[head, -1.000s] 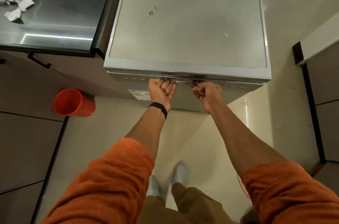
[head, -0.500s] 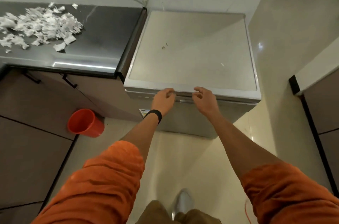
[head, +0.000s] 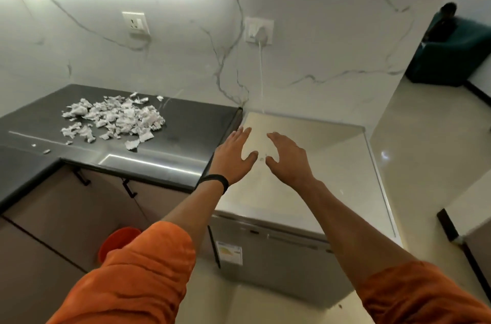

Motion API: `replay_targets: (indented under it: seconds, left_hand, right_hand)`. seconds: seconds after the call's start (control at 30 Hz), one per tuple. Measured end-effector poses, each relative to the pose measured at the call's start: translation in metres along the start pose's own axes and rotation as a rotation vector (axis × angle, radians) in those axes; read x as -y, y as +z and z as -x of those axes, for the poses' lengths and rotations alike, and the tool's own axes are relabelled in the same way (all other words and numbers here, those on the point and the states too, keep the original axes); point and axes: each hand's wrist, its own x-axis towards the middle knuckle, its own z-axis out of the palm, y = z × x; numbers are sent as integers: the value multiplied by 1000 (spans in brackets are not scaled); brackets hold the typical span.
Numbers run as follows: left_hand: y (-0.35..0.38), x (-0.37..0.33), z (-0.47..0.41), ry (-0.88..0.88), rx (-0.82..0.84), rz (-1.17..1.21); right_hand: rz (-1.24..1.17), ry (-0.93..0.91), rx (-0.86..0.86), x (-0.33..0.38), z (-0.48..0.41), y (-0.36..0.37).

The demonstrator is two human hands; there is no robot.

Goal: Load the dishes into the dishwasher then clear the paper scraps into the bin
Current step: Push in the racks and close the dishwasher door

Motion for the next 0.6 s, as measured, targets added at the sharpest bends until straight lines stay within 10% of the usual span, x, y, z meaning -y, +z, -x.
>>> replay_targets:
  seconds: [0.6]
  left_hand:
    - [-97, 87, -252, 249, -194, -277]
  right_hand:
    - [159, -42, -137, 72, -258, -10]
